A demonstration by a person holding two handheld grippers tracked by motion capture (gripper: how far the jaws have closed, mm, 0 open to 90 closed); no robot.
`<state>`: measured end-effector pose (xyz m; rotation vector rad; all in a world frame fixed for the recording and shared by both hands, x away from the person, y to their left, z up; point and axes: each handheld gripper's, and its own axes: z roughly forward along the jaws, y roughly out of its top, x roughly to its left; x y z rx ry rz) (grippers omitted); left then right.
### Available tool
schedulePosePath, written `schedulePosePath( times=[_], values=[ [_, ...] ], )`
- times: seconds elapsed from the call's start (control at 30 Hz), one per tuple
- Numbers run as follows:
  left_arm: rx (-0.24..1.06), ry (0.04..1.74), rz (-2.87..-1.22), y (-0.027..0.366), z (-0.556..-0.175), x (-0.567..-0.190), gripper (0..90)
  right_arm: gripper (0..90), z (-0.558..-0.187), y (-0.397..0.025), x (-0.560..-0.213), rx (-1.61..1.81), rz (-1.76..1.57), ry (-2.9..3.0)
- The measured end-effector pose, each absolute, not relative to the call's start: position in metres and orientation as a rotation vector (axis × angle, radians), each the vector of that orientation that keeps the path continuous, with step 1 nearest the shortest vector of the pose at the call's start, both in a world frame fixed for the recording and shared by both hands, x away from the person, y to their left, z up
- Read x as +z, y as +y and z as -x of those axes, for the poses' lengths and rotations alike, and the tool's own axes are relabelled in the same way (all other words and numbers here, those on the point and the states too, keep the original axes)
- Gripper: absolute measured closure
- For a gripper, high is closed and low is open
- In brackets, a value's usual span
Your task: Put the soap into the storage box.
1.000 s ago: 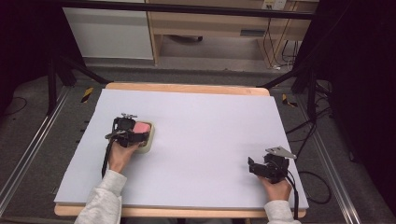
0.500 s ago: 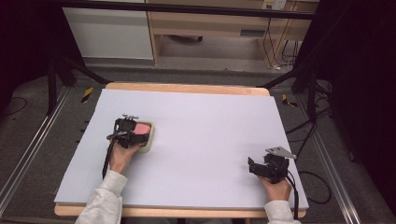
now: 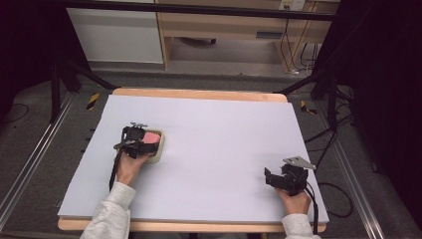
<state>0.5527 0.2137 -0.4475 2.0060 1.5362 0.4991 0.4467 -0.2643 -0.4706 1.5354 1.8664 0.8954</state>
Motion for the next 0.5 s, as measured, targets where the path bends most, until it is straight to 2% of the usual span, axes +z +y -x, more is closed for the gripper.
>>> schedulePosePath(
  times=[0.1, 0.13, 0.5],
  values=[
    [0.51, 1.525, -1.997, 0.214, -0.552, -0.446, 35.7, 9.7, -0.447, -0.264, -0.471, 0.895, -1.534, 1.866],
    [0.512, 1.52, -1.986, 0.214, -0.551, -0.444, 30.8, 9.7, -0.447, -0.264, -0.47, 0.895, -1.534, 1.865],
    [0.536, 1.463, -1.956, 0.215, -0.544, -0.431, 29.7, 9.7, -0.447, -0.265, -0.47, 0.896, -1.533, 1.865]
  ],
)
